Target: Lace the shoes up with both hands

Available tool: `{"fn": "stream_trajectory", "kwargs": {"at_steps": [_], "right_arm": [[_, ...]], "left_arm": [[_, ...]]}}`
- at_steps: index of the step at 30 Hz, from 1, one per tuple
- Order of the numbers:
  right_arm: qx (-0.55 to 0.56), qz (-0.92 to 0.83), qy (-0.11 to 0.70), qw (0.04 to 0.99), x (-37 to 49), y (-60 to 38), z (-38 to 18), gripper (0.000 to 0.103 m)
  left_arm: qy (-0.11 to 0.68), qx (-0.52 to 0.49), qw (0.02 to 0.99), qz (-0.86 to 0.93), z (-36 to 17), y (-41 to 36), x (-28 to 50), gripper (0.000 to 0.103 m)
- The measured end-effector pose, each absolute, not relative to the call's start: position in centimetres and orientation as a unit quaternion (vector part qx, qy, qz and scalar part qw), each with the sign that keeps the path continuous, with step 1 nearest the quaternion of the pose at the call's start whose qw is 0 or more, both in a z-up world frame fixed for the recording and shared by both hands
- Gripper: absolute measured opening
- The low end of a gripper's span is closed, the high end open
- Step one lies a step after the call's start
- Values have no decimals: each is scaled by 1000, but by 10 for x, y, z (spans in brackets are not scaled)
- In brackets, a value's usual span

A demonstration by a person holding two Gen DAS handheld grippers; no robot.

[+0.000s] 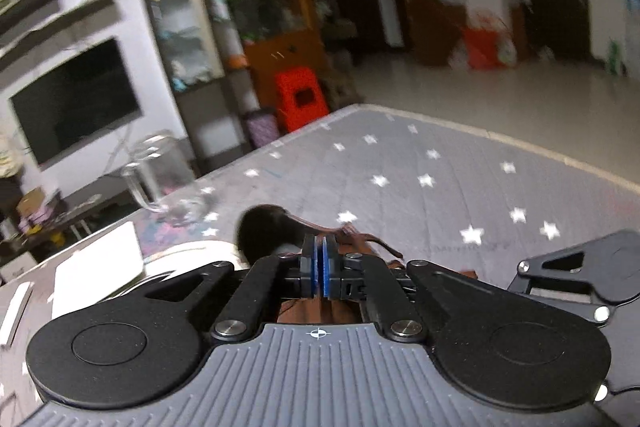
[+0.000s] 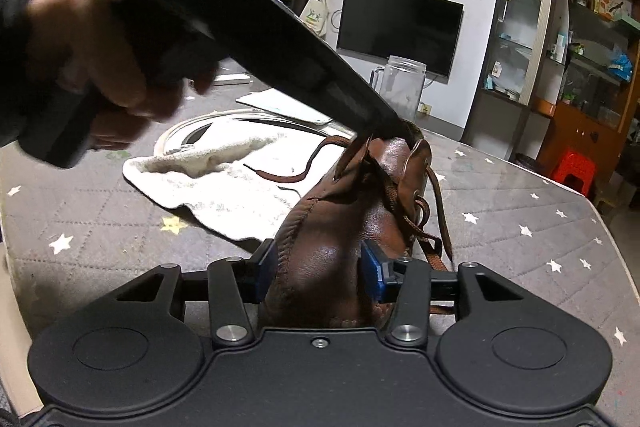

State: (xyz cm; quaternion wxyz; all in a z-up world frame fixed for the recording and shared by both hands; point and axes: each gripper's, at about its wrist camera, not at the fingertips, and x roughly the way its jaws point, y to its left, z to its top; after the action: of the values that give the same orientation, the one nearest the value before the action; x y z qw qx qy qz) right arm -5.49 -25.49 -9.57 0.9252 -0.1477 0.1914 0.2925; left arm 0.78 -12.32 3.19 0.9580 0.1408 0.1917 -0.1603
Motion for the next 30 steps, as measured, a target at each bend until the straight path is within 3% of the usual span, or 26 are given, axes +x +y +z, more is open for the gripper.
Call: {"fn": "stream_trajectory", "kwargs": {"at_steps": [5, 11, 15, 25, 28, 30], "right_arm": [[-154, 289, 193, 925, -55, -252, -97, 51], [-156, 288, 192, 925, -56, -250, -98, 52], [-157, 287, 193, 925, -56, -249, -96, 53], [-149, 297, 195, 923, -52, -254, -94, 56], [-146, 300, 195, 922, -52, -254, -94, 57], [-144, 300, 195, 923, -51, -255, -94, 57]], "left_arm": [[210, 96, 963, -142, 33, -98, -2, 3], [210, 180, 940, -200, 35, -123, 2, 6], [220, 209, 926, -223, 30, -136, 17, 30], [244, 323, 878, -255, 12, -158, 51, 29], [248, 341, 868, -262, 9, -161, 56, 23], [251, 341, 867, -264, 8, -163, 59, 9]]}}
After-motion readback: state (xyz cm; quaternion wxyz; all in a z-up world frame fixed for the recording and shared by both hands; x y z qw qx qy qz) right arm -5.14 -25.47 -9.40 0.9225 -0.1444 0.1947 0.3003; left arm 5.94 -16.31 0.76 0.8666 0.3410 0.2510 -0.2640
